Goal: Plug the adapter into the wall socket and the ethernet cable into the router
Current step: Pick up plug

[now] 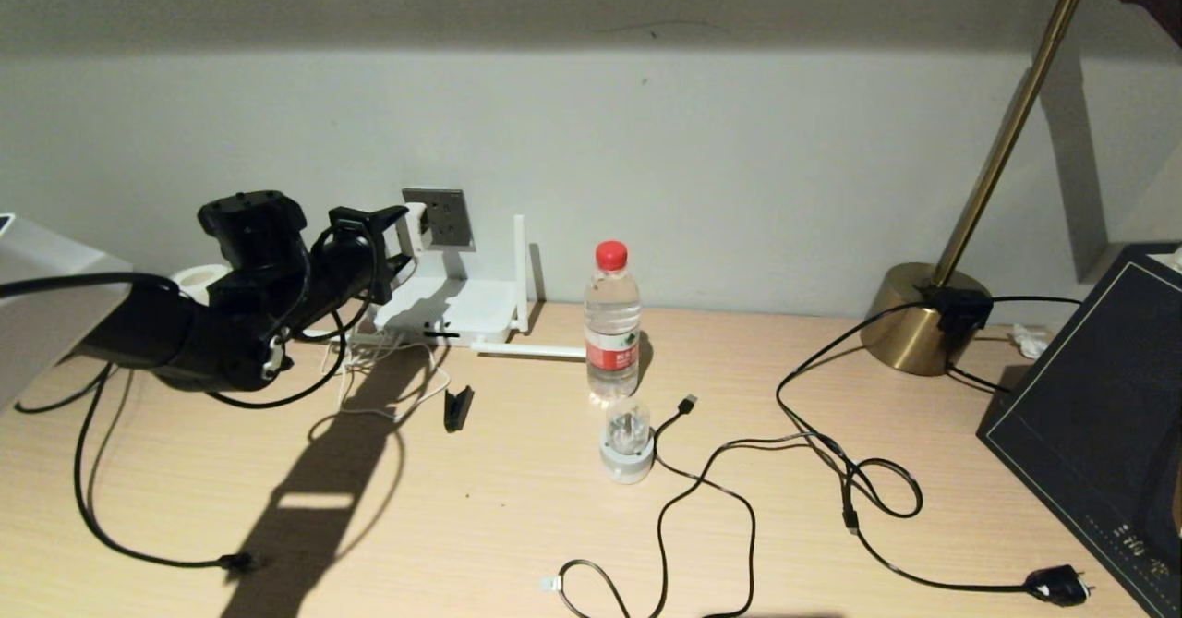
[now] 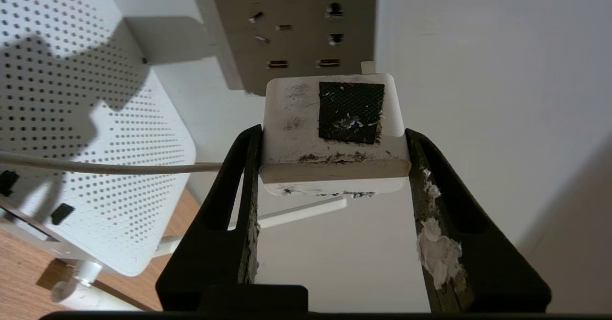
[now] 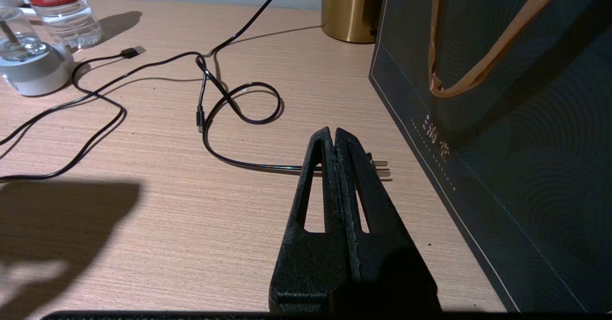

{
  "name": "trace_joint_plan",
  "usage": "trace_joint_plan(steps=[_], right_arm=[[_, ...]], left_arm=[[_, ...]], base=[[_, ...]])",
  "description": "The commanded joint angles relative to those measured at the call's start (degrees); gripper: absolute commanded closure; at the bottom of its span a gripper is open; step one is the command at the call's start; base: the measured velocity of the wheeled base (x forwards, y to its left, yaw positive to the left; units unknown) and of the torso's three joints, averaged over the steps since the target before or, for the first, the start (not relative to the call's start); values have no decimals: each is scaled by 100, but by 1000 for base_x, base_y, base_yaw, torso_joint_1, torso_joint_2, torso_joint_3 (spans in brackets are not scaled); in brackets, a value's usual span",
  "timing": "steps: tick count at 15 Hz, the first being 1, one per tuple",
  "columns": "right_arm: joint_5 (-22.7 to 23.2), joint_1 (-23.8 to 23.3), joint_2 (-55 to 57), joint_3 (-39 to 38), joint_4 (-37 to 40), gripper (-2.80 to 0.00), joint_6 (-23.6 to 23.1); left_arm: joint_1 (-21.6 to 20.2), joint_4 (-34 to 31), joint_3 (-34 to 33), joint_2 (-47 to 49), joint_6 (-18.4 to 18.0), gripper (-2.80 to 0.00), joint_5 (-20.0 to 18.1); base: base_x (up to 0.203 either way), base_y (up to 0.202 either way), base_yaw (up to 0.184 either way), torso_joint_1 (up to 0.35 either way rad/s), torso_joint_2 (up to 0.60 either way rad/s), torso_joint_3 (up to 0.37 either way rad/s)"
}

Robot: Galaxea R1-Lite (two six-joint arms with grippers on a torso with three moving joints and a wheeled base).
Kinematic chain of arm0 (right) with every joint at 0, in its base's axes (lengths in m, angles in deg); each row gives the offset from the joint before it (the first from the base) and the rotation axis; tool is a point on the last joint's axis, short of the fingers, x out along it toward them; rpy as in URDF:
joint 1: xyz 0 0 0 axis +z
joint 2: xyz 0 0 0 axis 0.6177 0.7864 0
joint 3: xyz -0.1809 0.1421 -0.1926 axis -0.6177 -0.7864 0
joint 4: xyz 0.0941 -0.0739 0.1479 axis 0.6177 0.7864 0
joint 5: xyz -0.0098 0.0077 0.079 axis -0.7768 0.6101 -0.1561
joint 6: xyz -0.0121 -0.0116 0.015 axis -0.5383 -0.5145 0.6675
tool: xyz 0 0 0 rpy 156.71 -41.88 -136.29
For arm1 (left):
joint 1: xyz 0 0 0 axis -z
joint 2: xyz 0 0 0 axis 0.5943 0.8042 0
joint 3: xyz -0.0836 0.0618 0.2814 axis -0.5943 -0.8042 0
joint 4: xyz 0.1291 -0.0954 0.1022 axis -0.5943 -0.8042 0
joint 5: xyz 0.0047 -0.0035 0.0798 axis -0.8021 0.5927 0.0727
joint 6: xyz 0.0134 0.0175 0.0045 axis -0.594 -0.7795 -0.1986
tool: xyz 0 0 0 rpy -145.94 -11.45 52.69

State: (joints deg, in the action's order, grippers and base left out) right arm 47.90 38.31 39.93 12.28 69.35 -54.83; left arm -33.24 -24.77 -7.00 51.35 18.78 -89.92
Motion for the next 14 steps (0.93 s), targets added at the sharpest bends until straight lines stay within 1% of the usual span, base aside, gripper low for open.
trace_joint_plan(steps=[1, 5, 8, 9, 14], right_arm=[[2, 2, 0, -62, -5, 0, -4], [2, 2, 0, -62, -5, 0, -4], [2, 2, 0, -62, -5, 0, -4], [2, 2, 0, -62, -5, 0, -4], [2, 2, 0, -62, -5, 0, -4]], left_arm=[[-5, 43, 7, 92, 48, 0, -10], [-5, 86, 3, 57, 57, 0, -7], [-48, 488, -152, 81, 66, 0, -9], [-61, 526, -160, 92, 66, 0, -8], [-119, 526, -134, 101, 66, 0, -19]], base=[[0, 0, 0, 0, 0, 0], [0, 0, 0, 0, 0, 0], [0, 0, 0, 0, 0, 0], [0, 0, 0, 0, 0, 0], [0, 0, 0, 0, 0, 0]])
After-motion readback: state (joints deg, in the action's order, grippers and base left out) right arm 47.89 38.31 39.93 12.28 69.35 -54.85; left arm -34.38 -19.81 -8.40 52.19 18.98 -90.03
